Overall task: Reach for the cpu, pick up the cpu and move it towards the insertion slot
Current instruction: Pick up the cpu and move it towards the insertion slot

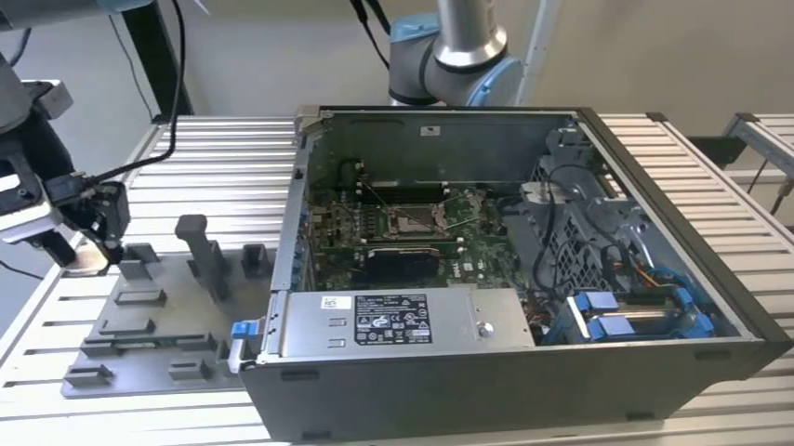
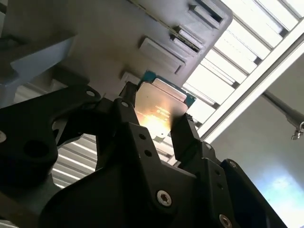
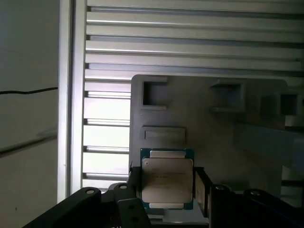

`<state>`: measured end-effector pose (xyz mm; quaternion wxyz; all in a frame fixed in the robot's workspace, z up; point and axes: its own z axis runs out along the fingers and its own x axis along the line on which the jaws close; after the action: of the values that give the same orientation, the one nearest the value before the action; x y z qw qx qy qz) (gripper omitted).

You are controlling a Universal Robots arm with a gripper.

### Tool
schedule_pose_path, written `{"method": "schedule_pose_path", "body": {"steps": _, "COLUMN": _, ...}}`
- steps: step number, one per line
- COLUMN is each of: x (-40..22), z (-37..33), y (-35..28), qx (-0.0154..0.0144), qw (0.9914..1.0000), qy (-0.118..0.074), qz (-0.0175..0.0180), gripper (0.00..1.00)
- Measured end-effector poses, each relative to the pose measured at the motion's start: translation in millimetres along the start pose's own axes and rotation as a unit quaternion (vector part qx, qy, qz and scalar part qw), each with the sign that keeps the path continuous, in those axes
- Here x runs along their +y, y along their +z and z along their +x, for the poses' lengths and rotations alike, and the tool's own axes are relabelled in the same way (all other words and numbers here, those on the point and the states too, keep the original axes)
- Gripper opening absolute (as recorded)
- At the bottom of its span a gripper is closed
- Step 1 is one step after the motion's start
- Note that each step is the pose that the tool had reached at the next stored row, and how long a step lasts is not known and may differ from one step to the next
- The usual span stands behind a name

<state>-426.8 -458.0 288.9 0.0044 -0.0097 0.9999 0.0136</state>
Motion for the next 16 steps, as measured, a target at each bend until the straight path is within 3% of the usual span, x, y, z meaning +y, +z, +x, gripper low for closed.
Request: {"method": "schedule_pose_path", "body": {"steps": 16, "x": 2.0, "z": -0.7, "y": -73.0, "qx": 0.0000, "qw": 1.00000, "qy": 0.000, "qz": 0.0000, "gripper": 0.00}}
